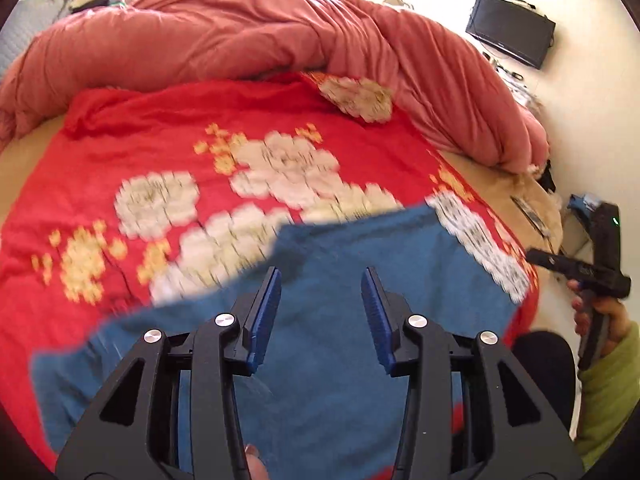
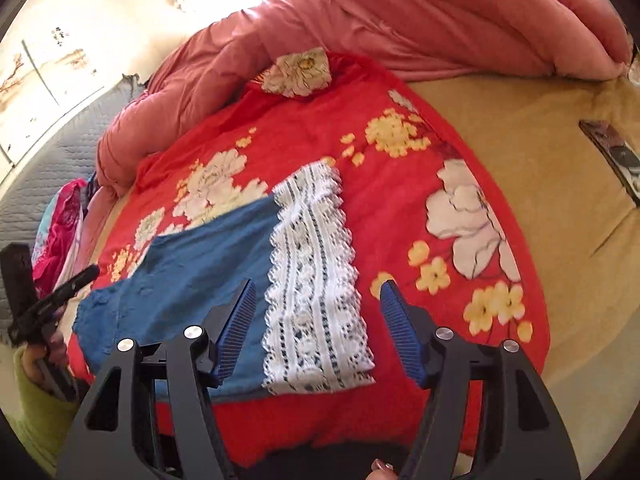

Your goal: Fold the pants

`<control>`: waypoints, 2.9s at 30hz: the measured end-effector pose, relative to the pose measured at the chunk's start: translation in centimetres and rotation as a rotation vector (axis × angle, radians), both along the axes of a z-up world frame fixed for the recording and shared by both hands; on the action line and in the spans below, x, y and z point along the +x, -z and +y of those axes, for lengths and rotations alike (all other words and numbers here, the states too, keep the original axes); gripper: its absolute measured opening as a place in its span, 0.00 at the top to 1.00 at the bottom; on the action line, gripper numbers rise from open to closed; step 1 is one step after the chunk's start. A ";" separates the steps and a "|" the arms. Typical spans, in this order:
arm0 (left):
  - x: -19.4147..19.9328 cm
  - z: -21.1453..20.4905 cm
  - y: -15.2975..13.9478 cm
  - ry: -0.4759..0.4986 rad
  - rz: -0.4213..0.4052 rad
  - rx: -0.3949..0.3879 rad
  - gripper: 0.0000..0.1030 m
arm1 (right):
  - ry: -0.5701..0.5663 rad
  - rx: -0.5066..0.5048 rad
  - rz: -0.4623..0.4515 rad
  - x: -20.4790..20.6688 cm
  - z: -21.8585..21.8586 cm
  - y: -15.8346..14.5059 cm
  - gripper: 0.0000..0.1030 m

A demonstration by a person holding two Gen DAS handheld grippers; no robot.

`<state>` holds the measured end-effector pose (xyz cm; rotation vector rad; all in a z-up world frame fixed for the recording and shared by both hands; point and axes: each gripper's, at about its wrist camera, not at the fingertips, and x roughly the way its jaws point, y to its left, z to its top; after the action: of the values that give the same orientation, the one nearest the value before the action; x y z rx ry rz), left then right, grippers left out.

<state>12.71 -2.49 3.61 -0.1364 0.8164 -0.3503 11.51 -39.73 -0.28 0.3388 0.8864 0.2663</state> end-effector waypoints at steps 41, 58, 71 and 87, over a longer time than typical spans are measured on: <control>-7.4 3.8 3.1 -0.251 0.047 0.098 0.52 | 0.035 -0.092 -0.076 -6.5 0.2 0.5 0.42; -9.4 3.4 6.0 -0.285 0.142 0.277 0.32 | -0.197 -0.181 0.043 -3.6 13.6 3.4 0.24; -11.0 1.3 0.8 -0.215 0.011 0.147 0.20 | -0.124 -0.070 -0.106 -6.0 10.4 0.8 0.19; -3.4 -9.9 -3.8 0.062 -0.058 0.138 0.13 | 0.145 -0.052 -0.169 -8.1 0.3 -0.4 0.13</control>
<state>9.33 -12.44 7.41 0.0272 0.7863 -0.3534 3.43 -39.47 0.12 0.3254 0.6974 0.1346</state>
